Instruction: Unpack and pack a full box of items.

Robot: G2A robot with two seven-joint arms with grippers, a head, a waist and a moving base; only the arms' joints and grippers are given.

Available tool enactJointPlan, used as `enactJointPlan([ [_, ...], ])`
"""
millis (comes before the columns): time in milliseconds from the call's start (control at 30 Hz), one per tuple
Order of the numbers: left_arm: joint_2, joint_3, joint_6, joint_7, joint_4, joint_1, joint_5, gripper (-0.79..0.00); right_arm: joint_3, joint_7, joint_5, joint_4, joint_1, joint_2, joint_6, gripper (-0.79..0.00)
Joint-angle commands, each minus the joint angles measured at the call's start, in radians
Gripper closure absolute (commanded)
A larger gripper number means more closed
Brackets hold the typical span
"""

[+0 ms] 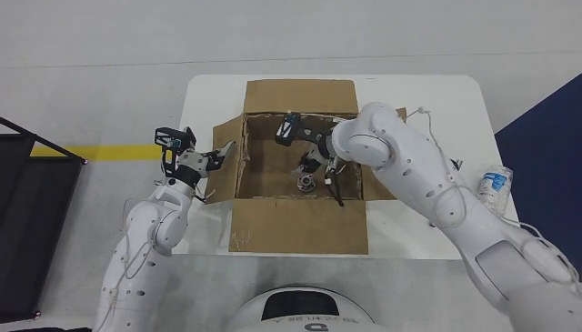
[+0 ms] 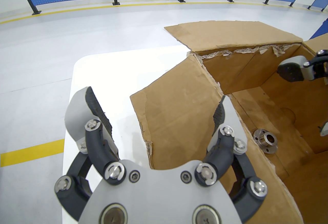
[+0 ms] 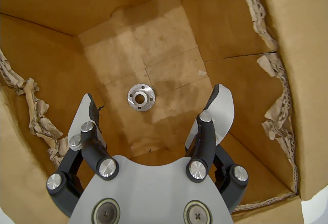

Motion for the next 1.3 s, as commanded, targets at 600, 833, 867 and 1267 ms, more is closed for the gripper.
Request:
enactJointPlan([
  [600, 0.0, 0.0, 0.0, 0.0, 0.0, 0.0, 0.0, -0.785, -0.113, -0.001, -0.197, 0.025, -0.043, -0.023, 0.014, -0.437],
  [833, 0.0, 0.0, 0.0, 0.0, 0.0, 0.0, 0.0, -0.785, -0.145, -0.004, -0.212, 0.056, -0.033, -0.041, -0.004, -0.391],
  [867, 0.0, 0.0, 0.0, 0.0, 0.0, 0.0, 0.0, -0.785, -0.148, -0.007, -0.214, 0.06, -0.032, -0.043, -0.003, -0.388],
  [1267, 0.0, 0.0, 0.0, 0.0, 0.0, 0.0, 0.0, -0.785, -0.201, 0.018, -0.273, 0.118, 0.0, -0.082, 0.01, -0.363],
])
